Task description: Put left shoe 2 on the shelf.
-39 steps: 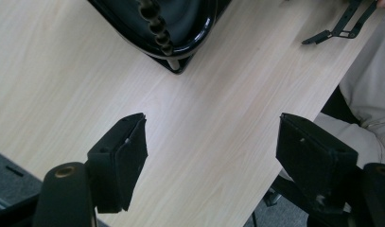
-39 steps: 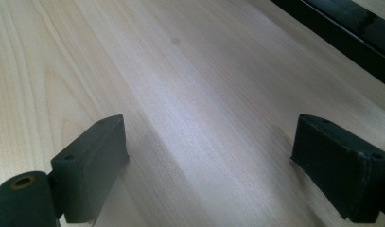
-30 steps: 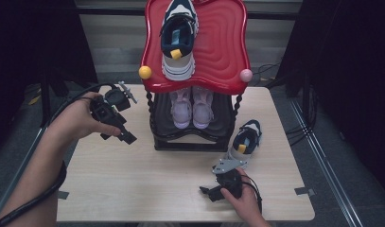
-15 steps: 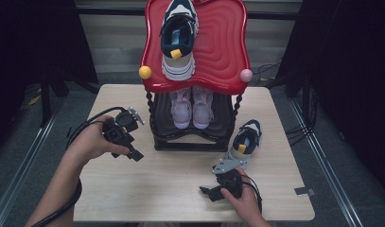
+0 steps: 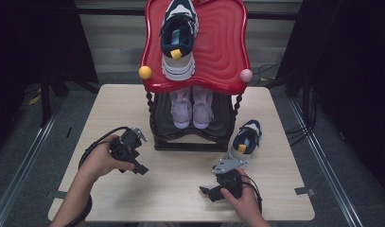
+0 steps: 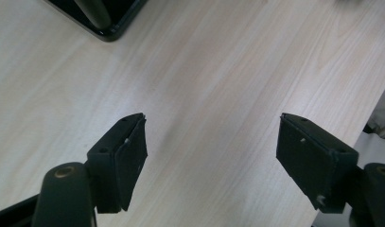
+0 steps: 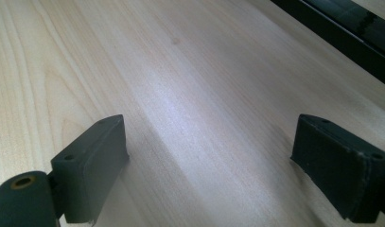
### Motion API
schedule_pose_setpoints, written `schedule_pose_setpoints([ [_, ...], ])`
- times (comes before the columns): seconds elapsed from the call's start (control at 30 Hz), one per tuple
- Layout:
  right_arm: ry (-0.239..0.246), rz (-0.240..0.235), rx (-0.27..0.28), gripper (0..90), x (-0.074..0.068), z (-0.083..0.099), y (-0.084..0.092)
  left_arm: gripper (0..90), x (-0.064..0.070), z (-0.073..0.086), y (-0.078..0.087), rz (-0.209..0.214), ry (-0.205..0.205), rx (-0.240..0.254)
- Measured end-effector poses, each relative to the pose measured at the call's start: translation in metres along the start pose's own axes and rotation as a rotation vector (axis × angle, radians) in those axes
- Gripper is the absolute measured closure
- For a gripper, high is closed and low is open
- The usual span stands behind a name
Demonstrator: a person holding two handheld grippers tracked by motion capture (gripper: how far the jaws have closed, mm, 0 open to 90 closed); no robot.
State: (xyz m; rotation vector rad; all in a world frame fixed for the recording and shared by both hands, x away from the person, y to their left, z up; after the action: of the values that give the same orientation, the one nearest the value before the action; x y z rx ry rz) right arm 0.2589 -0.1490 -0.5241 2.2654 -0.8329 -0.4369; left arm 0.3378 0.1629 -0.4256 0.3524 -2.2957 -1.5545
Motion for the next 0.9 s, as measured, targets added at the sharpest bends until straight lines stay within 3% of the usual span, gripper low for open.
schedule_pose_setpoints([
  [0.2, -0.003, -0.001, -0.001, 10.3, 0.0, 0.0, 0.0, 24.7, 0.002, 0.011, -0.023, 0.022, 0.016, 0.034],
  [0.5, -0.005, -0.003, 0.001, 10.3, 0.0, 0.0, 0.0, 24.3, 0.002, 0.027, -0.054, 0.019, 0.056, 0.094],
  [0.6, -0.005, -0.003, 0.001, 10.3, 0.0, 0.0, 0.0, 24.1, 0.001, 0.032, -0.061, -0.002, 0.054, 0.096],
  [0.73, -0.005, -0.003, 0.001, 10.3, 0.0, 0.0, 0.0, 22.8, 0.001, 0.034, -0.064, -0.062, 0.058, 0.144],
  [0.9, -0.004, -0.003, 0.001, 10.3, -0.001, 0.0, 0.0, 18.4, 0.003, 0.039, -0.07, -0.135, 0.034, 0.202],
])
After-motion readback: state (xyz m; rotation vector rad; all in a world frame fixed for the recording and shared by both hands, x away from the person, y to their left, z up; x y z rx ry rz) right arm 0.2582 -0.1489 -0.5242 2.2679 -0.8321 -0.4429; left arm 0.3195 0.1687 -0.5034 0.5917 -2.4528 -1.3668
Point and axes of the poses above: each handheld gripper's, and its own axes: y roughly backward along the jaws, z roughly out of its underside, x roughly to its right, the point moved 2 cm from there along -y, roughly forward along the jaws, and after that the axes turned 4 degrees about -y, right-handed, at the moved point
